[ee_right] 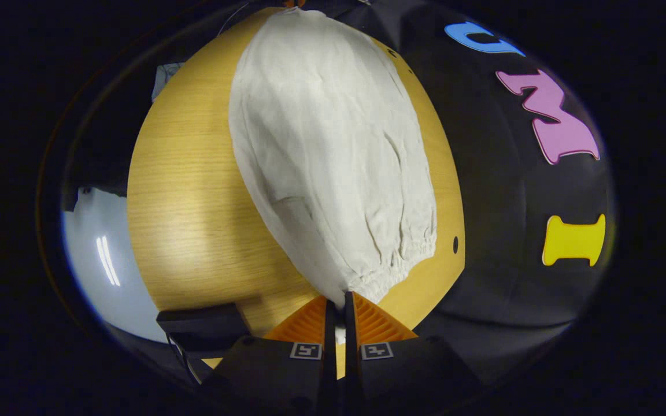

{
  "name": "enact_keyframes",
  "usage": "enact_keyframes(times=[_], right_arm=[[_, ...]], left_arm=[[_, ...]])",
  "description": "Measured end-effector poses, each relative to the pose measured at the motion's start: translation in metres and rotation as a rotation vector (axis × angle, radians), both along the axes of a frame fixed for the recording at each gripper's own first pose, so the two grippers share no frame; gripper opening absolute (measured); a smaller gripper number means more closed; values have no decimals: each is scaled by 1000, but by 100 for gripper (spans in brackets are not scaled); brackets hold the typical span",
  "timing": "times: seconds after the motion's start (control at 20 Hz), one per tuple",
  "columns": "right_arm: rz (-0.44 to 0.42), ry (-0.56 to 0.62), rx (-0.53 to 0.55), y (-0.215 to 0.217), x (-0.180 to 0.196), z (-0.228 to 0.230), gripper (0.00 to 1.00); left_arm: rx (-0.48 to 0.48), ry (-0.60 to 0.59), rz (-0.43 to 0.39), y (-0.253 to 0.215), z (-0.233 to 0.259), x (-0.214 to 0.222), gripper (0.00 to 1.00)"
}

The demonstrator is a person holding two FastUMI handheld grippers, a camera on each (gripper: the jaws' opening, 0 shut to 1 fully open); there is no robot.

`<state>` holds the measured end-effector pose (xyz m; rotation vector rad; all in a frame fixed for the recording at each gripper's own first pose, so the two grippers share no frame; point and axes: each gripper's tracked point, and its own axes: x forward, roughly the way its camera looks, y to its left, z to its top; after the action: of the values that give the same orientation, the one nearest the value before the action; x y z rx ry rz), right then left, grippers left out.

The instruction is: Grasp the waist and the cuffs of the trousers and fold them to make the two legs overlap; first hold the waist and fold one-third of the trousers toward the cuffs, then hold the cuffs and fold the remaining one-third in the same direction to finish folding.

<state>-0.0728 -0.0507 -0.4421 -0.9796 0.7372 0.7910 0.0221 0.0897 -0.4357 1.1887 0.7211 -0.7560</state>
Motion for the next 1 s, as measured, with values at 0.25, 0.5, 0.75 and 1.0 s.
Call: enact_keyframes(times=[0.25, 0.5, 0.75, 1.0], right_arm=[[-137, -78, 43, -13, 30, 39, 10], [-285, -116, 90, -9, 52, 73, 10], [-341, -100, 70, -2, 79, 68, 10], [-485, -1, 64, -8, 111, 38, 10]], left_arm=[[-96, -91, 105, -2, 45, 41, 5], [-155, -155, 256, 3, 61, 101, 5], [-164, -146, 238, -25, 40, 135, 5], [-173, -150, 273, -46, 10, 174, 5]])
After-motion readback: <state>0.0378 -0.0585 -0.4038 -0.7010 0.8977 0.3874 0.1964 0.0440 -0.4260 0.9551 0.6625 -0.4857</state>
